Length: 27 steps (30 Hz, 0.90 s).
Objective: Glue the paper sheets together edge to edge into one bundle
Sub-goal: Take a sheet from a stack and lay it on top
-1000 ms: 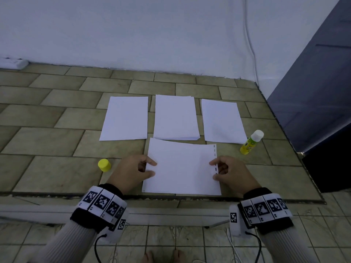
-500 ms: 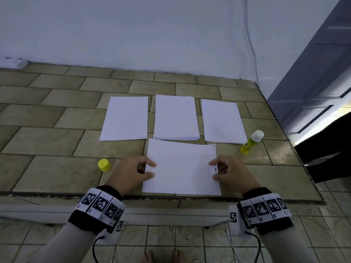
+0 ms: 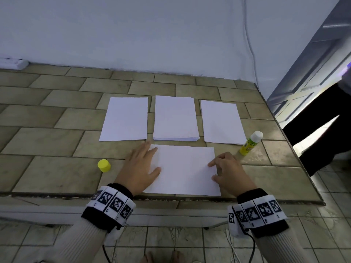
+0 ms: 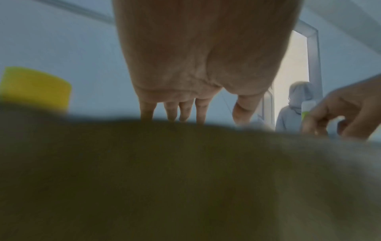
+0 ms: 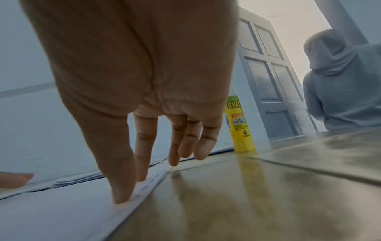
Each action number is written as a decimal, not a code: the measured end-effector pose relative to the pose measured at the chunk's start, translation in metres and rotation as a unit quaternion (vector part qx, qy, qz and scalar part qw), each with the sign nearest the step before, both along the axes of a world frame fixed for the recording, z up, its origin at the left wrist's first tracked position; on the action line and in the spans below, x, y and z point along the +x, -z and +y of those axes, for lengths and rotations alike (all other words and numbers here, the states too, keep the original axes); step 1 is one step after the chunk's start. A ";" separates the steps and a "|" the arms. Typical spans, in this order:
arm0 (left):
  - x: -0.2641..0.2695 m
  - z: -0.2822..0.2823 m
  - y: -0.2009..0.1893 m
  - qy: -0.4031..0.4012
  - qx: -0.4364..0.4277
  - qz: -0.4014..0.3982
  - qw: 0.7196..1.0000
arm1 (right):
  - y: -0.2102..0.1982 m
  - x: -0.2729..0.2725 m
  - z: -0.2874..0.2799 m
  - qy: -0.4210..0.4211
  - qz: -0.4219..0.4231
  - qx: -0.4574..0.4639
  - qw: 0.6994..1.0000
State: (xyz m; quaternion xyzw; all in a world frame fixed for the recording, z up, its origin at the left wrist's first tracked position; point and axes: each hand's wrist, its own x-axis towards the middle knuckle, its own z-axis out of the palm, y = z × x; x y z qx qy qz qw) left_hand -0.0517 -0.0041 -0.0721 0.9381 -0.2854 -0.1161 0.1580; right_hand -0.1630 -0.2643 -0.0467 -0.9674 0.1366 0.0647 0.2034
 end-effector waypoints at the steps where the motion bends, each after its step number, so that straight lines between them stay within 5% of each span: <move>1: -0.001 -0.004 0.004 0.007 0.030 -0.007 0.999 | -0.001 0.000 0.002 -0.003 0.008 -0.022 1.000; 6: -0.002 -0.005 0.026 0.016 0.076 -0.076 0.994 | -0.012 0.002 0.021 -0.015 0.015 -0.112 0.993; 17: -0.002 0.000 0.039 0.052 0.078 -0.119 0.988 | 0.018 0.061 0.136 -0.163 -0.033 0.002 0.986; 27: -0.003 -0.003 0.035 0.007 0.091 -0.102 0.991 | 0.040 0.051 0.092 -0.098 -0.020 -0.087 0.991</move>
